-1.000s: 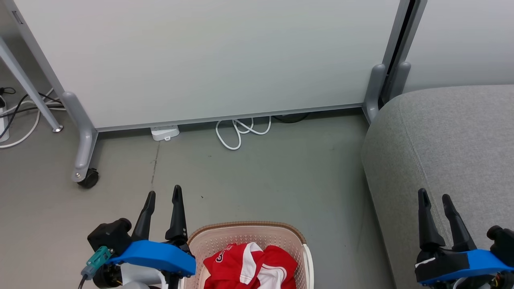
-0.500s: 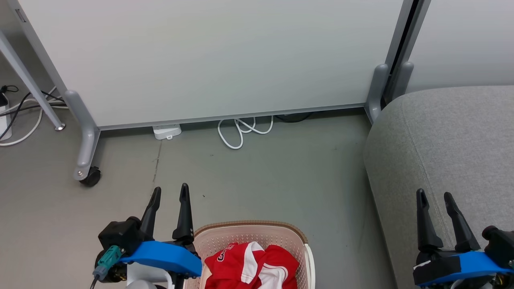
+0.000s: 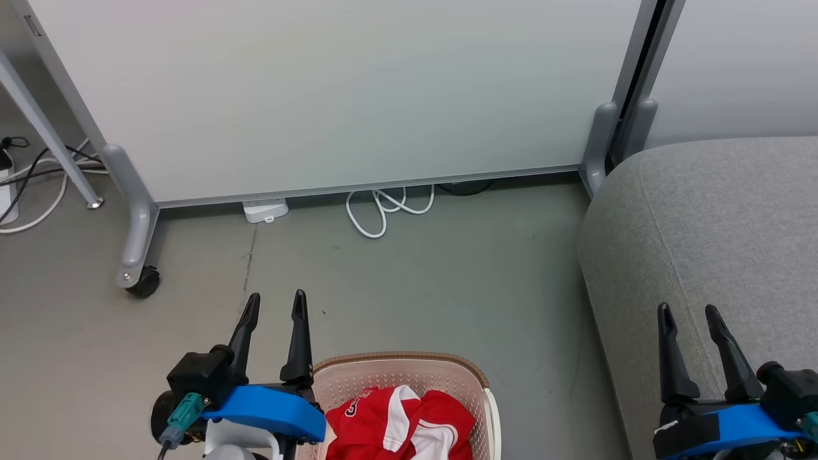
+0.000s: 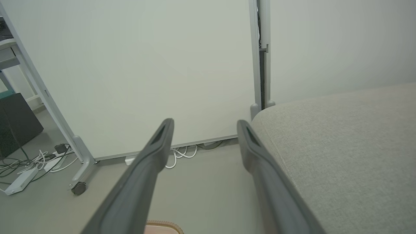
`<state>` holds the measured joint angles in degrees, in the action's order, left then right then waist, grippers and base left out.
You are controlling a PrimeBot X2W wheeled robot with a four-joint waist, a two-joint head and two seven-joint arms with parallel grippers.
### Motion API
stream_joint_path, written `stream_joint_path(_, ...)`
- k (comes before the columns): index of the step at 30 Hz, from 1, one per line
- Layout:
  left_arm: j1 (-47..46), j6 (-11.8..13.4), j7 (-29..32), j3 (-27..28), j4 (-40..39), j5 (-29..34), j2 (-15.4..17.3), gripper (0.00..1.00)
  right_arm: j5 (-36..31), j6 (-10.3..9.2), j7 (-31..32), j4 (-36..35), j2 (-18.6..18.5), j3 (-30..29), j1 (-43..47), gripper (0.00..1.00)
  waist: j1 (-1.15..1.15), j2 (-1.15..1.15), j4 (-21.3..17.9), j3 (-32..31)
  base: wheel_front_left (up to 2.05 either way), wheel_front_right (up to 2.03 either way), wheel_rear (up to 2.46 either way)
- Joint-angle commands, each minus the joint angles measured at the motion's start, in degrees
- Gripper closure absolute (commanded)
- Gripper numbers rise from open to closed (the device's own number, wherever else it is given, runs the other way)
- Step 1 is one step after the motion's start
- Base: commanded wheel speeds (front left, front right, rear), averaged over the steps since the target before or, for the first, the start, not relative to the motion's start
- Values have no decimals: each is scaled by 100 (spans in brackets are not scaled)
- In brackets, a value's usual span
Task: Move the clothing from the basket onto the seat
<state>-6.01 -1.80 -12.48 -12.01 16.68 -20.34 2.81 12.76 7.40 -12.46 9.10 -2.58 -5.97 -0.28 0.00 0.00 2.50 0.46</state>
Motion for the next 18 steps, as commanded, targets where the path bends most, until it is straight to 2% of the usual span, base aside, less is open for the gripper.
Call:
stream_joint_path(1, -82, 20, -41, -27, -39, 98, 8, 0, -108, 12, -45, -9, -39, 8, 33, 0, 0, 0, -4, 3, 0, 0, 0)
stream_joint_path(18, -136, 130, -228, -162, -55, 573, 12, 0, -796, 15, -230, -16, -43, 5, 12, 0, 0, 0, 38, 74, 0, 0, 0)
